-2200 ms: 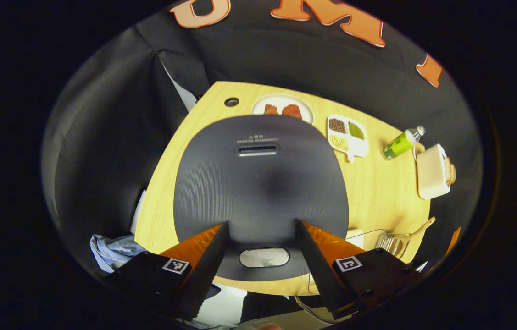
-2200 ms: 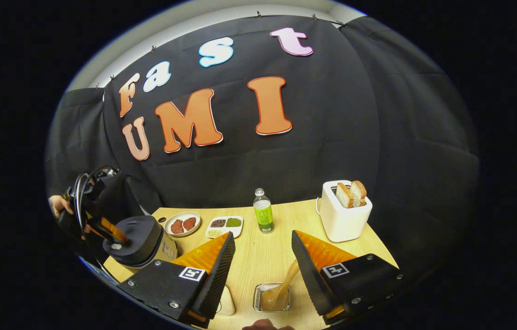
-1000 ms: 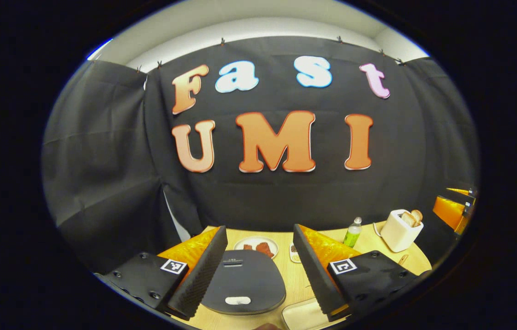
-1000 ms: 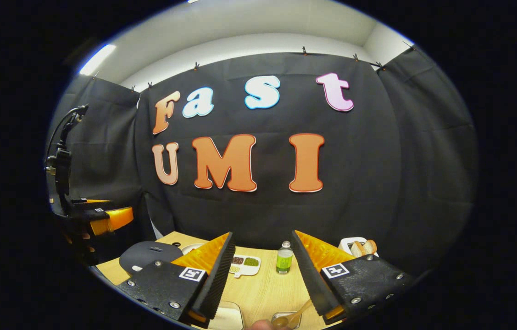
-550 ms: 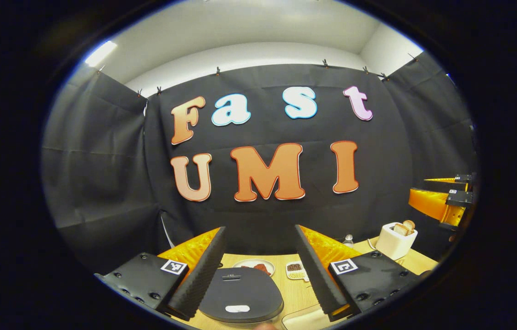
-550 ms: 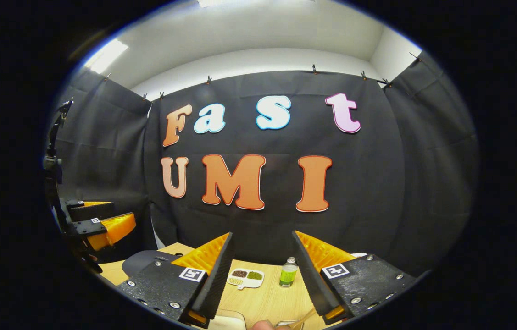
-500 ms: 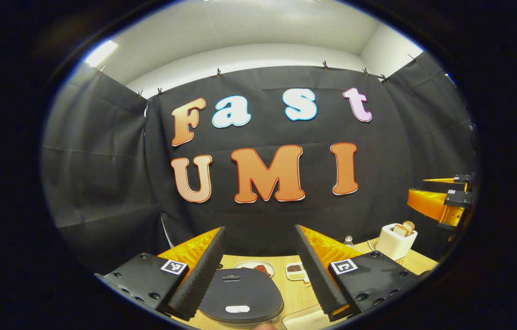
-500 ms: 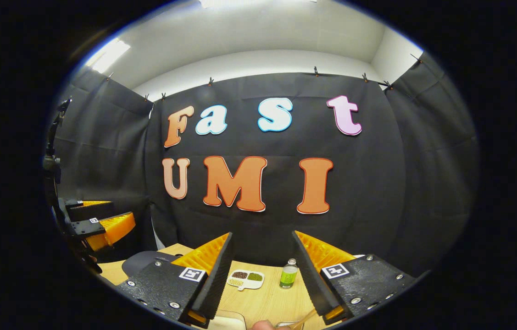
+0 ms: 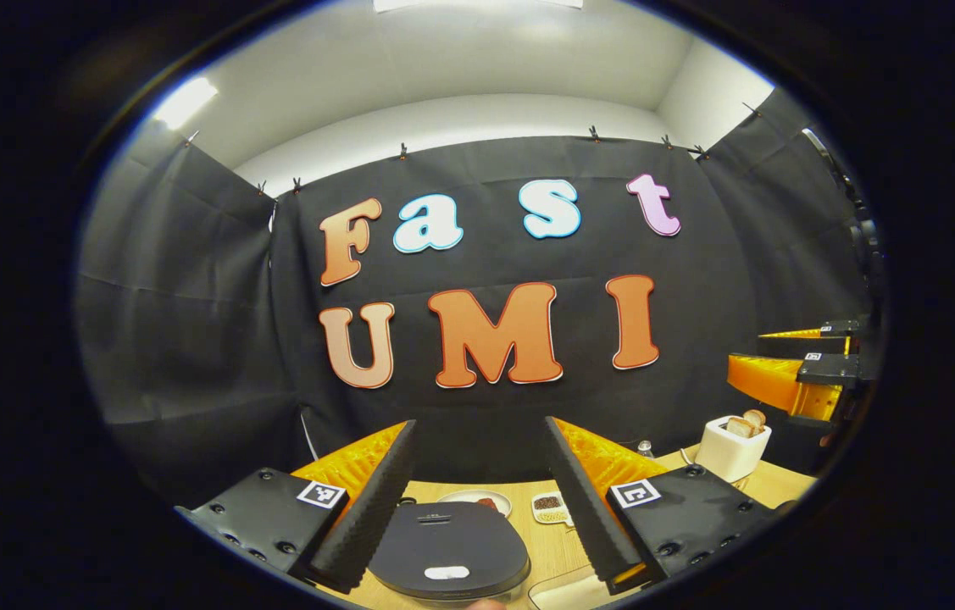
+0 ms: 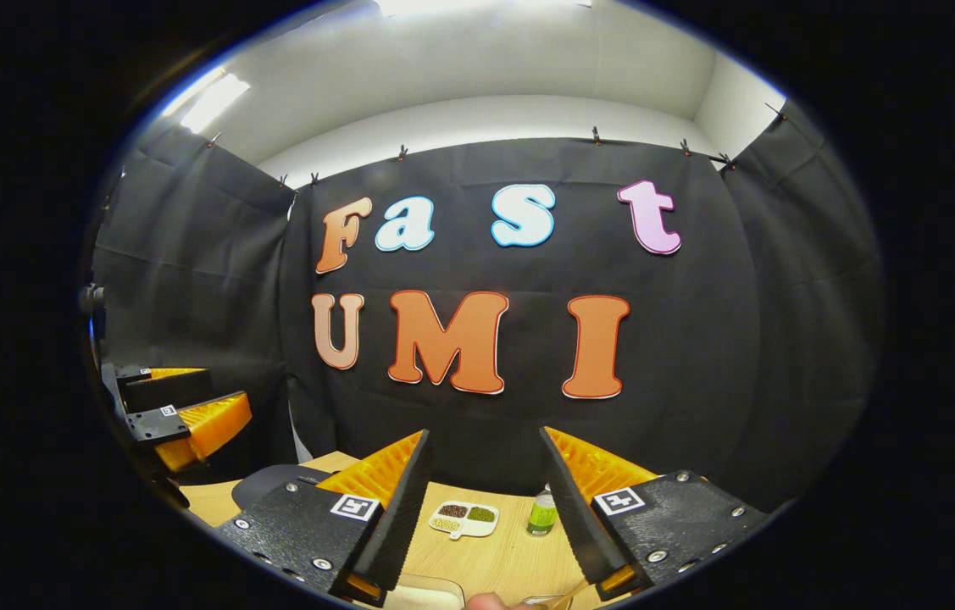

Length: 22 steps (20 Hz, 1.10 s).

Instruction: Close the left gripper, press the button to open the rice cooker; take a wooden spoon from the chopstick holder with the right hand, scoop a spoonful of rice and pour it into the rice cooker, then put the wooden spoon back into the chopstick holder.

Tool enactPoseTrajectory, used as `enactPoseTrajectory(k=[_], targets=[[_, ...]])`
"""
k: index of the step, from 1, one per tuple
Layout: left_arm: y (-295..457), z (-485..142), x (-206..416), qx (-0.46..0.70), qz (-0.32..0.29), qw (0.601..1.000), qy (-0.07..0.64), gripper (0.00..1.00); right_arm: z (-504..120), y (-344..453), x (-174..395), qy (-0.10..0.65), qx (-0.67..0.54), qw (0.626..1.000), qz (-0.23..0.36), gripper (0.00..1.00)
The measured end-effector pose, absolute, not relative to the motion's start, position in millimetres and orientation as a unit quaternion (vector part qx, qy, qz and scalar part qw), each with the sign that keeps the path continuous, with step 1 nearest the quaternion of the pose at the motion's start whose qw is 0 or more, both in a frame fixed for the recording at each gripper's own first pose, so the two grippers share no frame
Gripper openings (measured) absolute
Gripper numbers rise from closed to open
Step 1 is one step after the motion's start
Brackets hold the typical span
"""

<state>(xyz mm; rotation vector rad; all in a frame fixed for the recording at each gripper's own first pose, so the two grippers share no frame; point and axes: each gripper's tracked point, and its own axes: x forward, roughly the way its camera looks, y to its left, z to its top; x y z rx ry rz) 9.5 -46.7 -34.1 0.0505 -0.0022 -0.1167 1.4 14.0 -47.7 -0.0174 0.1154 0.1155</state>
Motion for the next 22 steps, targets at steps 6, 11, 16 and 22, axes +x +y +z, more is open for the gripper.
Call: enactPoseTrajectory(k=[6, 11, 16, 22], targets=[[-45.8, -34.9, 12.0, 0.028, -0.059, 0.998, 0.004, 0.97, -43.9, 11.7, 3.6, 0.050, -0.007, 0.997, 0.055, 0.77], [-44.0, -35.1, 12.2, 0.025, -0.057, 0.998, 0.010, 0.98, -42.2, 11.3, 3.6, 0.047, -0.007, 0.997, 0.055, 0.77], [-43.1, -37.0, 12.3, 0.029, -0.054, 0.998, 0.014, 0.98, -45.3, 10.5, 4.9, 0.054, -0.008, 0.997, 0.051, 0.77], [-40.9, -36.2, 11.0, 0.035, -0.050, 0.998, 0.013, 0.99, -47.8, 13.3, 4.2, 0.056, -0.007, 0.997, 0.053, 0.77]])
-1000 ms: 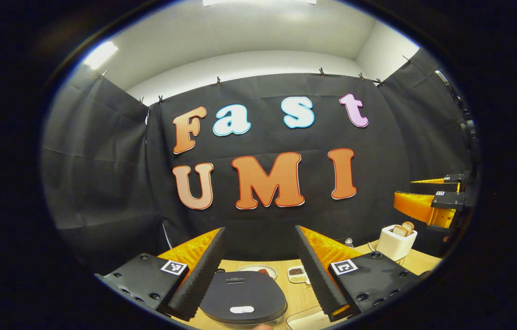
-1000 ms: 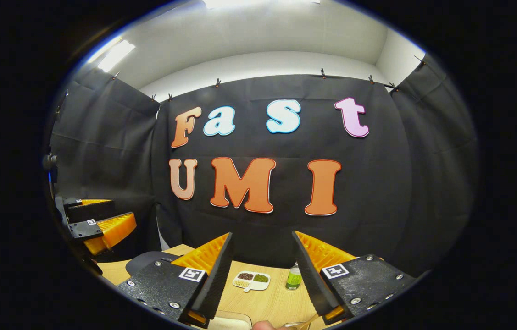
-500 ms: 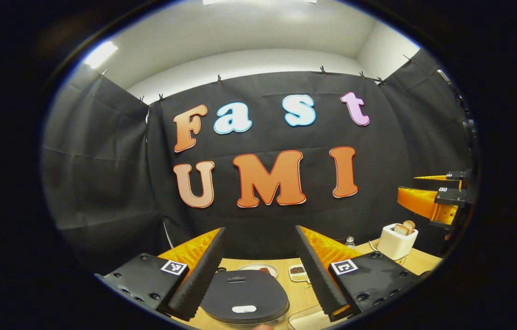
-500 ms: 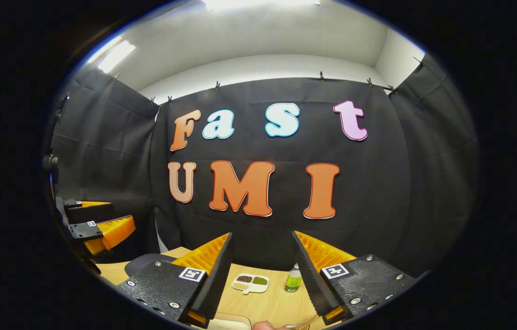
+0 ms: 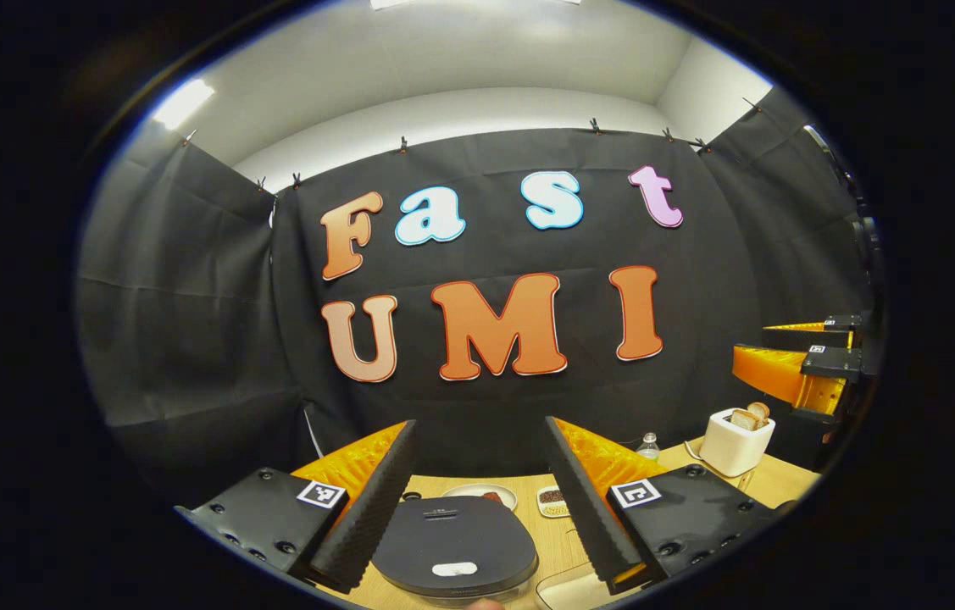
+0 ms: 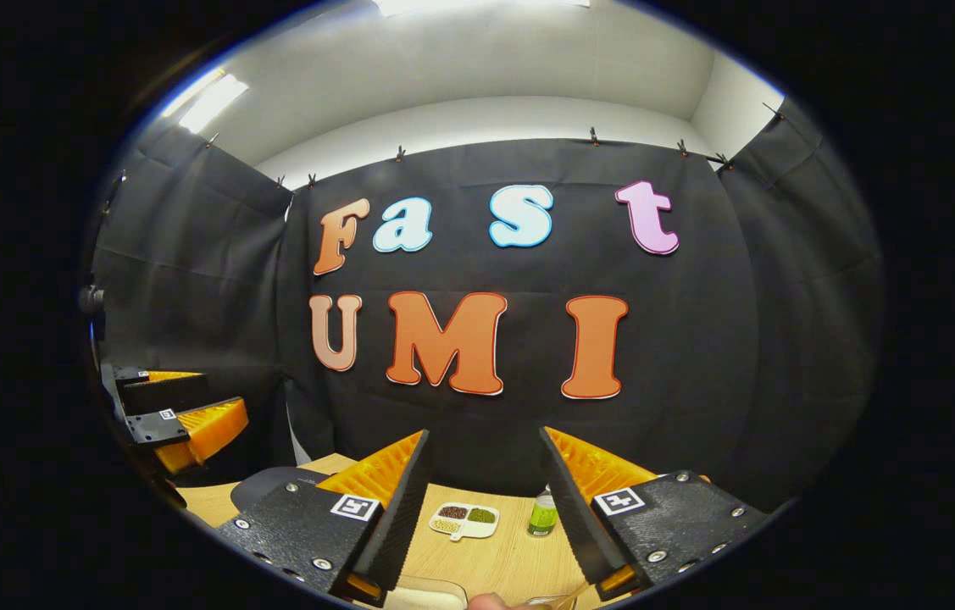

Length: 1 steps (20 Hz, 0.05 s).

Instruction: Close the left gripper, press the button to open the rice cooker; take a wooden spoon from the chopstick holder with the right hand, scoop a spoonful of rice and pour it into the rice cooker, then put the wooden spoon back into the chopstick holder.

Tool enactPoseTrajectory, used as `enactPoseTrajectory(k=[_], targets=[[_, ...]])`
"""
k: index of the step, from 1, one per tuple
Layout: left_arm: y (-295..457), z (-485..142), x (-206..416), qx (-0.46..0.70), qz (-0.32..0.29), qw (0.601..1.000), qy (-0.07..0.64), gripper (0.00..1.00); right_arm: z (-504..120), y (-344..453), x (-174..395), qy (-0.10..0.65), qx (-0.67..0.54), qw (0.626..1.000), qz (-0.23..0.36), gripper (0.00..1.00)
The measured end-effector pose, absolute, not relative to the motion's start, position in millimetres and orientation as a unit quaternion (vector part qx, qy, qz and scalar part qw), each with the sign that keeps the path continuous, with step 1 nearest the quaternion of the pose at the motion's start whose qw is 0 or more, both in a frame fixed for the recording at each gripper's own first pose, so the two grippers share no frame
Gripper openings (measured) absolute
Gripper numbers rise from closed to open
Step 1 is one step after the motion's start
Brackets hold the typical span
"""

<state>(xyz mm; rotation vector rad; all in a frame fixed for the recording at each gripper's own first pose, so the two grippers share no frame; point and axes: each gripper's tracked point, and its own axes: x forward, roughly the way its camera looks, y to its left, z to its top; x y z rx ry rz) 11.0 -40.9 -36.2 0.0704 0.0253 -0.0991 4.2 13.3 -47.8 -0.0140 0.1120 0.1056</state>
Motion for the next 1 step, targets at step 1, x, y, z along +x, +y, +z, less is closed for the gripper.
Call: enactPoseTrajectory(k=[1], targets=[[-40.2, -36.4, 11.5, 0.036, -0.049, 0.998, 0.013, 0.99, -48.2, 14.5, 4.4, 0.057, -0.006, 0.997, 0.053, 0.77]])
